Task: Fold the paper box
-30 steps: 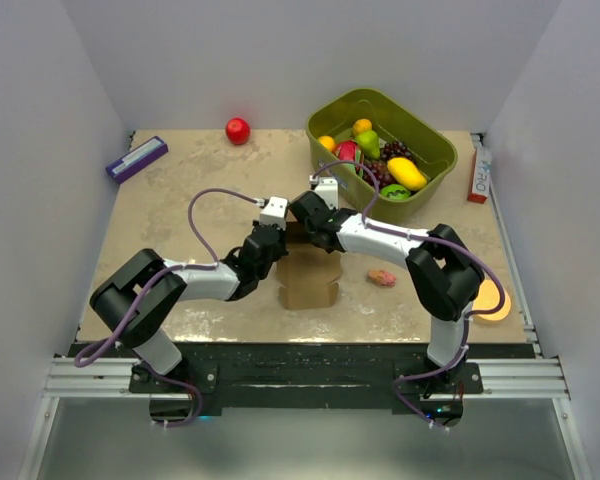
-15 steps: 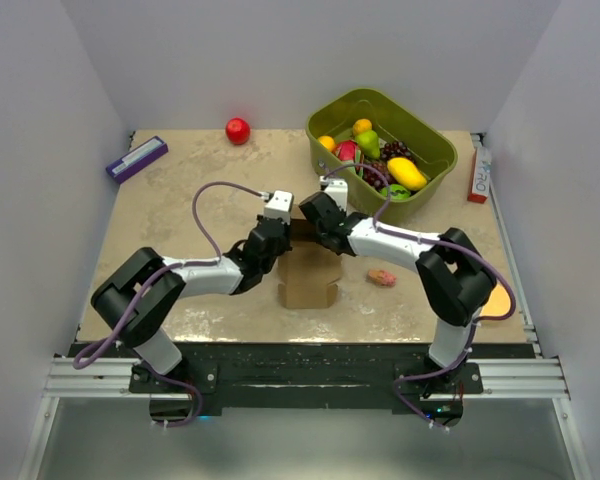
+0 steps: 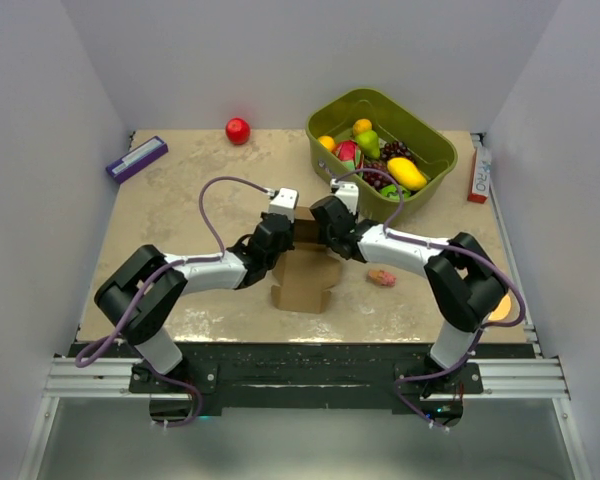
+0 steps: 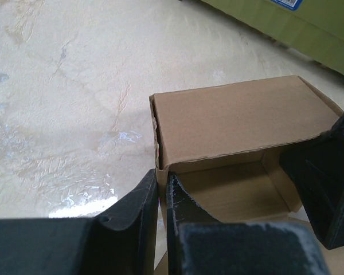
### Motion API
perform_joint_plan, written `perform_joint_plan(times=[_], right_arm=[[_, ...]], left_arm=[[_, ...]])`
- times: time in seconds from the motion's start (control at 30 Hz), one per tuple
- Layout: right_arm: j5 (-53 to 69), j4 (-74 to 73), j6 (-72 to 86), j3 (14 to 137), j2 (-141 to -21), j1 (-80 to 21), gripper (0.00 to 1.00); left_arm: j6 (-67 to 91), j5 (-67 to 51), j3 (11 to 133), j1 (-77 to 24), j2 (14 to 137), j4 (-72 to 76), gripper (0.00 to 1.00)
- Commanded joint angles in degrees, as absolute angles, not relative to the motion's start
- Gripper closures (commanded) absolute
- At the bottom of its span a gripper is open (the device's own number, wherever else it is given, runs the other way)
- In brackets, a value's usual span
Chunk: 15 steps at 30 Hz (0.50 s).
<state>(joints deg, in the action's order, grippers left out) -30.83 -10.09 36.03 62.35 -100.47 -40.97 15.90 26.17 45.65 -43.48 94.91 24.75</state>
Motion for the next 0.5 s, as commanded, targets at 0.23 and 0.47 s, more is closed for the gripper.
perform_joint_plan(times=[0.23, 0.47], right_arm=[[-40.0, -9.4, 37.5, 63.6, -103.6, -41.5, 0.73], [-43.6, -11.8, 36.9, 63.7, -103.4, -41.6, 0.94]], left_arm=[[17.1, 26.8, 46.8, -43.5, 92.0, 25.5, 0.86], [16.7, 27.3, 47.0, -43.5, 91.2, 24.7, 0.85]])
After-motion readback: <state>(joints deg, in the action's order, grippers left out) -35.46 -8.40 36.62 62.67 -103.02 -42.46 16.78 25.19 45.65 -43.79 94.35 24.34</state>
